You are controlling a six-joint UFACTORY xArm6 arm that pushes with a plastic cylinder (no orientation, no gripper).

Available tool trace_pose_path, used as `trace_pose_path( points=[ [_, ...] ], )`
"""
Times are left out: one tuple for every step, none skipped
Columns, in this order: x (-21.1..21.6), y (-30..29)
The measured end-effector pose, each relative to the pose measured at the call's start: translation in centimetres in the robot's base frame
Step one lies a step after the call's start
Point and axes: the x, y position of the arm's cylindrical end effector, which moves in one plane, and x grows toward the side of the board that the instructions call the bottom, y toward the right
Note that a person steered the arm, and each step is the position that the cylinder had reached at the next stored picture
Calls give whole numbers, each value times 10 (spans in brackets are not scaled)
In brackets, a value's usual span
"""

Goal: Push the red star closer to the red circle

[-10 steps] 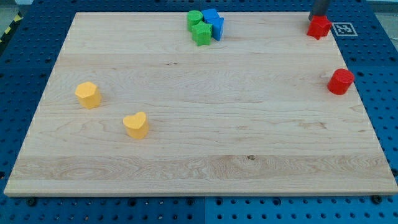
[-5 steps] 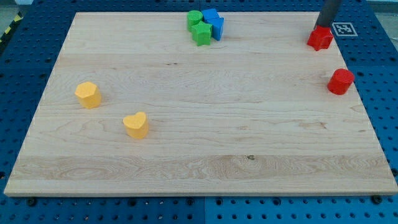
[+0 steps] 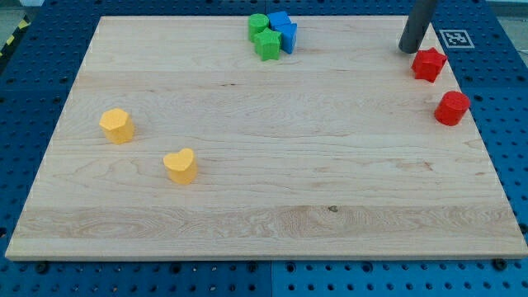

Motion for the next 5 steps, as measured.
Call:
trace_pose_path(
  points=[
    [17, 35],
    [17, 41],
    [14, 63],
    [25, 52],
    [28, 51]
  ],
)
